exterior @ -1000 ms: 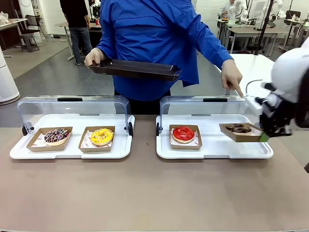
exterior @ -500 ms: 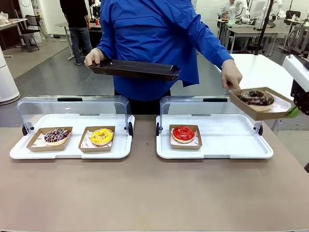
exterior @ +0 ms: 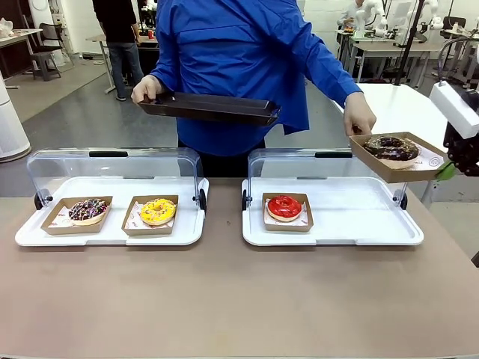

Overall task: Provide the desired donut to the person.
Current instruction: Pick up and lift the Paper togo box containing the Donut pointed at by the person, then place the picked Paper togo box onto the Handle tray extended by the person.

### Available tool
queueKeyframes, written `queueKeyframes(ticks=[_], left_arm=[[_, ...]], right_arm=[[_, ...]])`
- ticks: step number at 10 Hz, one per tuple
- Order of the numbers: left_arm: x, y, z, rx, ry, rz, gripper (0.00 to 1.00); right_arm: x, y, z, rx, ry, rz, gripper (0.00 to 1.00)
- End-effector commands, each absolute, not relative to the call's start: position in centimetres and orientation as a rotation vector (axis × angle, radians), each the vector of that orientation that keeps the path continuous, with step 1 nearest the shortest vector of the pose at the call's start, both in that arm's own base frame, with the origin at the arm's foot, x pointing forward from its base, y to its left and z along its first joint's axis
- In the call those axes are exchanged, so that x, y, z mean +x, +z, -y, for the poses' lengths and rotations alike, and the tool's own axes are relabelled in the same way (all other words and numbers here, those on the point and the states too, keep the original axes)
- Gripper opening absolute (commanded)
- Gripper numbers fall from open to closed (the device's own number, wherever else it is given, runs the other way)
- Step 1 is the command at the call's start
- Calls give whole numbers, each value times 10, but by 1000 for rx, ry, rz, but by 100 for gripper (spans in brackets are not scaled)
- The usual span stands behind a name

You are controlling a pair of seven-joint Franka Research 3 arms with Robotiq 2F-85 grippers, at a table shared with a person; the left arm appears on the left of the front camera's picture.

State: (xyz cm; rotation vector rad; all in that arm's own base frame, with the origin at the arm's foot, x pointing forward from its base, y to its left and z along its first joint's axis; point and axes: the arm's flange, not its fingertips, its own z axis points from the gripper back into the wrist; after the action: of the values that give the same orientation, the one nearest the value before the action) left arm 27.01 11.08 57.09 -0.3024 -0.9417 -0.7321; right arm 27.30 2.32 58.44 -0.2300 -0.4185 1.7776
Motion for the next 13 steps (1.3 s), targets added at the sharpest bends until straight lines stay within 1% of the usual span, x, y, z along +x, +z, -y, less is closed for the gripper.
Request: queueKeyframes(ticks=[1, 13], left_arm=[[270, 572, -110, -310, -715, 944, 100], [270, 572, -110, -310, -715, 944, 100]], right_arm=[[271, 585, -21, -239, 1785, 403, 0], [271, 585, -21, -239, 1785, 403, 0]])
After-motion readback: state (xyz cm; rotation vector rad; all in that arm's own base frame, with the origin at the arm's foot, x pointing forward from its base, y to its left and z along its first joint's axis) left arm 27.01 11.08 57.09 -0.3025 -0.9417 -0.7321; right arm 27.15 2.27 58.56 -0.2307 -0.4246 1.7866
